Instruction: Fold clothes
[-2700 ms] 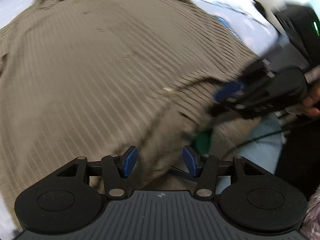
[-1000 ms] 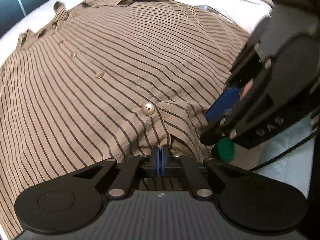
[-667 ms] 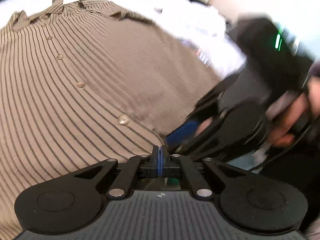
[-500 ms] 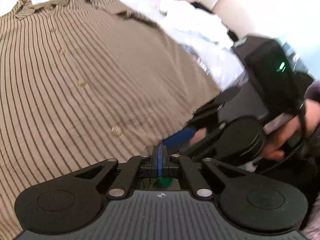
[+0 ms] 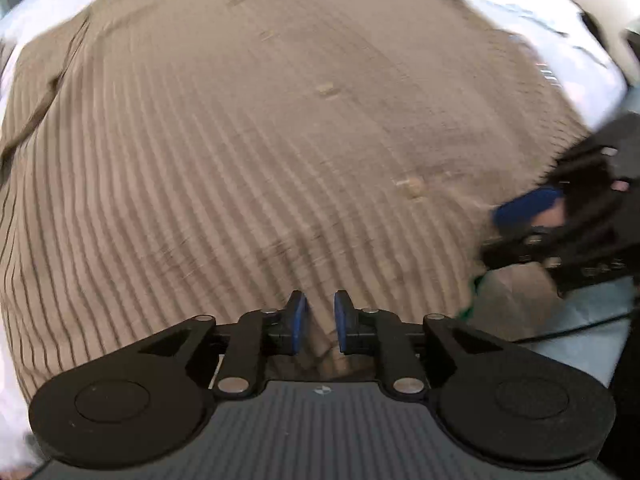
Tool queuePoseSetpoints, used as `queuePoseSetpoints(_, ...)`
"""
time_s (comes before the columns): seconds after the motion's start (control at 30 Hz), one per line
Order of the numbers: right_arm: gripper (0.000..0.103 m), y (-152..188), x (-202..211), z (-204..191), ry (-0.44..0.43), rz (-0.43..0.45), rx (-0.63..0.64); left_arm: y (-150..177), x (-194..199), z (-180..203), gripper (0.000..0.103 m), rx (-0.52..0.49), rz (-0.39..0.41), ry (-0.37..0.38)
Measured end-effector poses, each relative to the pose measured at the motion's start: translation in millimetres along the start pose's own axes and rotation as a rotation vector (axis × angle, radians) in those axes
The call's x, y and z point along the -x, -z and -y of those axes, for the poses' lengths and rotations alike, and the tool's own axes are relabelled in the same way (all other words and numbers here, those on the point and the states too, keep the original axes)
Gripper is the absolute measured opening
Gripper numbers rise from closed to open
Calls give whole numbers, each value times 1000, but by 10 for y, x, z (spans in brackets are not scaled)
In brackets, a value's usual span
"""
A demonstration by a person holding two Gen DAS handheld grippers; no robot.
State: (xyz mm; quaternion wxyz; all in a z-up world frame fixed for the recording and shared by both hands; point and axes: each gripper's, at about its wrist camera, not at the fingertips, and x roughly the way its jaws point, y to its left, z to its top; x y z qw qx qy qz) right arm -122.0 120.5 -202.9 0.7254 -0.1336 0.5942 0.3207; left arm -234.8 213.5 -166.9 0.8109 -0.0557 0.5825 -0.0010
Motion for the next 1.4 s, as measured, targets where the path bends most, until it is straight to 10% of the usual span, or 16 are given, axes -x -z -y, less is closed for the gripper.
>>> queuePoseSetpoints(0.47, 50, -147, 629, 818, 126, 80, -147, -252, 379, -345, 27, 133, 88, 58)
queuePoseSetpoints(0.77, 50, -124, 964, 1747, 296, -82, -199, -330, 342, -350, 27, 146, 103, 75)
queuePoseSetpoints(1.1, 47, 120, 689, 2327, 216, -212, -391, -332, 305, -327, 27, 141, 90, 64)
queuePoseSetpoints(1.4, 4, 230, 762, 2386, 137, -195, -435, -370, 301, -324, 27, 128, 82, 58)
